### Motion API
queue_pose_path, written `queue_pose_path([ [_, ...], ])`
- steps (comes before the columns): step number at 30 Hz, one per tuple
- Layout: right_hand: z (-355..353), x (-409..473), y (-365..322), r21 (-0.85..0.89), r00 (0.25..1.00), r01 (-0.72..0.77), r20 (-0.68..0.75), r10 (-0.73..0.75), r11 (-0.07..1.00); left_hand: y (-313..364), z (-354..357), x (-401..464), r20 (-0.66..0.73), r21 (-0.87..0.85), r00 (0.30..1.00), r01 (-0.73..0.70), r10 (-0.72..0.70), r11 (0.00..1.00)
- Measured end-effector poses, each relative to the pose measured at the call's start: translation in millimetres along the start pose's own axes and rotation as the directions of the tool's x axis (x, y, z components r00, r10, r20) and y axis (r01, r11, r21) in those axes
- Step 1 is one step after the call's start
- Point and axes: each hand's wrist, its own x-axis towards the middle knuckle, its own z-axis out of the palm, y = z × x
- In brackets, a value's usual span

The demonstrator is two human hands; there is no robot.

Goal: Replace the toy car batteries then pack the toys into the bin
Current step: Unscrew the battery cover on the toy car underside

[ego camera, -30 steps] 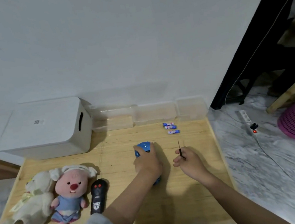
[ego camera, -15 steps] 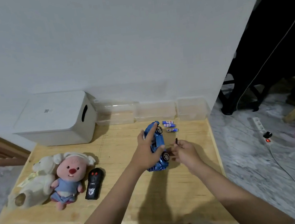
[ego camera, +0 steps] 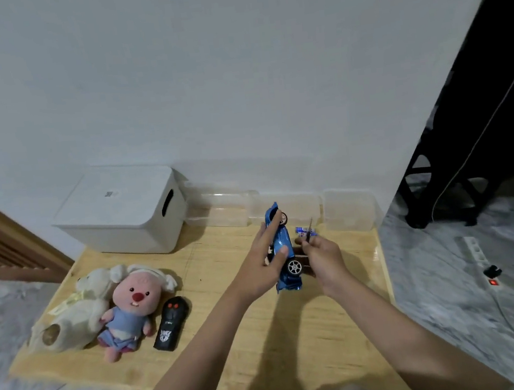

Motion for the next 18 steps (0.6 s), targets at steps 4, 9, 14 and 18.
queue_pose_path([
  [4, 0, 7, -9, 0.058, 0.996, 0.053, -0.070, -0.049, 0.997, 4, -5, 7, -0.065, 0.099, 0.998, 0.017, -0.010, 0.995],
  [9, 0, 5, -23, 0.036, 0.978, 0.175, -0.125, -0.169, 0.984, 11, -3, 19, -0.153, 0.060, 0.988, 0.032, -0.023, 0.998],
  [14, 0, 0, -32, 0.004, 0.955, 0.273, -0.126, -0.270, 0.962, 15, -2, 26, -0.210, 0.005, 0.977, 0.019, -0.017, 1.000],
  [18, -4, -3, -38, -0.049, 0.934, 0.347, -0.072, -0.350, 0.936, 10, 0, 30, -0.245, -0.039, 0.968, 0.041, -0.049, 0.998],
])
